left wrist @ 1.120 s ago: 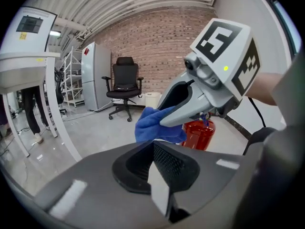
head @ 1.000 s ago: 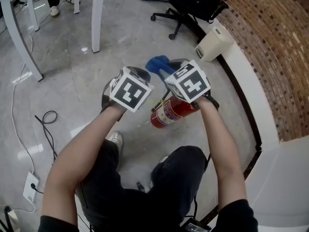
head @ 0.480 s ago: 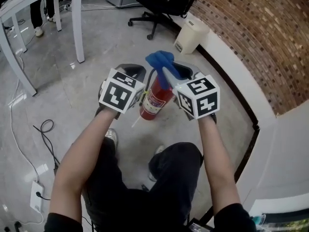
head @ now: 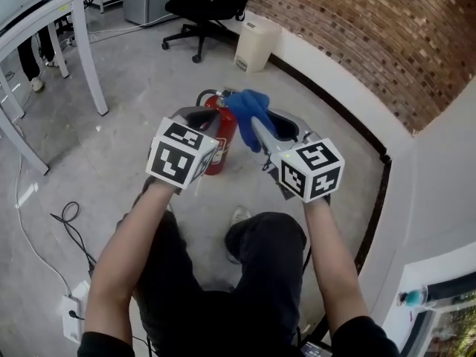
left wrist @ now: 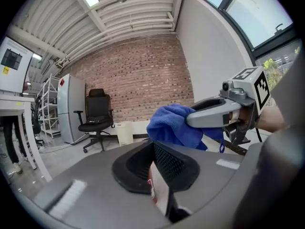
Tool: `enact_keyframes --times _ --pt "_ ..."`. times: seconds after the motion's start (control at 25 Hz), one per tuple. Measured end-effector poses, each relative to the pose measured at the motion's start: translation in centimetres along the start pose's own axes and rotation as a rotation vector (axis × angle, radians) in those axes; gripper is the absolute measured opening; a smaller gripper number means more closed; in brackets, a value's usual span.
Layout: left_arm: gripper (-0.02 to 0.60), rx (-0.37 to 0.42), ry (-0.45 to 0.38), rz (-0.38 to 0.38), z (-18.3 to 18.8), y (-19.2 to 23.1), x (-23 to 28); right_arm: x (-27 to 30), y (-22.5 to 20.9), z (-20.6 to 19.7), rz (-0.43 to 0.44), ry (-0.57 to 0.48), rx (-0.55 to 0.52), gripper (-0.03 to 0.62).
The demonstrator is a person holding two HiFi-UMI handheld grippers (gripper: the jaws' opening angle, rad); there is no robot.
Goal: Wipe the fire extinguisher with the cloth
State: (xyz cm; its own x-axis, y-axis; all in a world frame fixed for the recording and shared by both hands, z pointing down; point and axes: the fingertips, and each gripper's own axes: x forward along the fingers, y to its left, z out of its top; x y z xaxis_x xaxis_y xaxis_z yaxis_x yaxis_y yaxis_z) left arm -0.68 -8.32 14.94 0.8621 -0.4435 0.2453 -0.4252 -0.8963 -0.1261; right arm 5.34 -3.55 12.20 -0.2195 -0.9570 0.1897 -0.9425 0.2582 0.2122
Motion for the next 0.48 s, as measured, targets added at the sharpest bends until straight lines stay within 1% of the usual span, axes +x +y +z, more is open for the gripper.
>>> enact_keyframes --times 0.24,0.48 --pt "0.005 0.011 -0.019 -0.029 0.8 -4.3 -2.3 -4.4 1.0 0.1 -0.028 -0.059 0.035 0.097" --pt "0.005 0.007 -0.034 -0.022 1.0 -6.1 -4.5 -6.5 2.8 0.0 -0.028 -0.102 0.072 0.097"
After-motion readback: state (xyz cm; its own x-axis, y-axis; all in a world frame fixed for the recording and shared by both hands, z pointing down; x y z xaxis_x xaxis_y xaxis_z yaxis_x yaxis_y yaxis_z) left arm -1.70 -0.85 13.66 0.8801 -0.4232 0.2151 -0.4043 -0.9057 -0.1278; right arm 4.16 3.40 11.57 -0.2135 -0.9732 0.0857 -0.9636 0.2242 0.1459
